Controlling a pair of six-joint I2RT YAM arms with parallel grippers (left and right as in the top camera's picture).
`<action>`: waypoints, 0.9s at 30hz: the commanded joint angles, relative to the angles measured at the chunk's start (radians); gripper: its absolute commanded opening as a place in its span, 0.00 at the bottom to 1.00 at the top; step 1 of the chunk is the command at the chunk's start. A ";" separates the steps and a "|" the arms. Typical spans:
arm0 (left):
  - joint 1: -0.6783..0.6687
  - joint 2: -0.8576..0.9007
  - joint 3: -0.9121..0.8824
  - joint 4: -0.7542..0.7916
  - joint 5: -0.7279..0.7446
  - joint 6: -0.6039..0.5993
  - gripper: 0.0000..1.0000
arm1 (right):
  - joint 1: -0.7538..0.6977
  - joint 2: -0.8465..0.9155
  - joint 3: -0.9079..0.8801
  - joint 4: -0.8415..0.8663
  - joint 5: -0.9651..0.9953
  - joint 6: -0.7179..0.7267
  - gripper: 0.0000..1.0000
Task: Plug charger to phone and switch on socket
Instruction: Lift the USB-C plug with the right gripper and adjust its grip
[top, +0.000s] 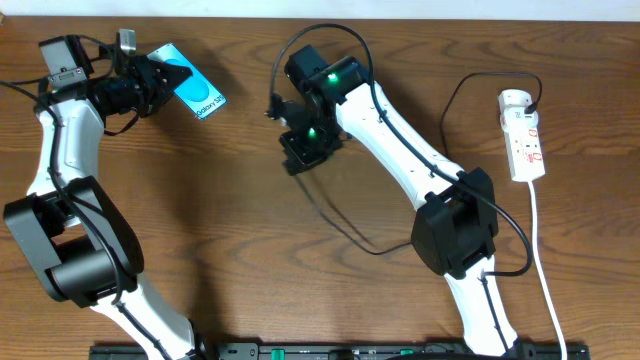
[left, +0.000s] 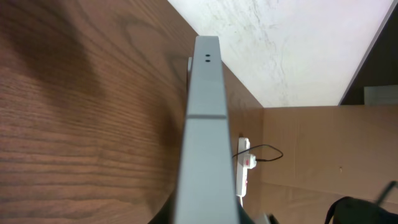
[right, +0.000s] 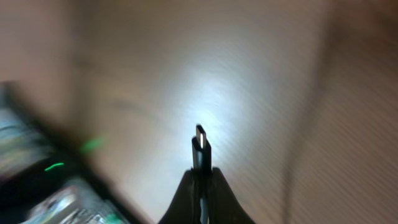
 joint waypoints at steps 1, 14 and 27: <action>0.009 -0.025 0.011 0.005 0.015 0.016 0.07 | -0.016 -0.001 0.018 -0.062 0.448 0.212 0.01; 0.009 -0.025 0.011 0.004 0.019 0.013 0.08 | -0.016 -0.001 -0.109 -0.101 0.571 0.325 0.01; 0.009 -0.025 0.011 0.004 0.019 0.013 0.07 | -0.014 -0.001 -0.288 0.015 0.506 0.325 0.01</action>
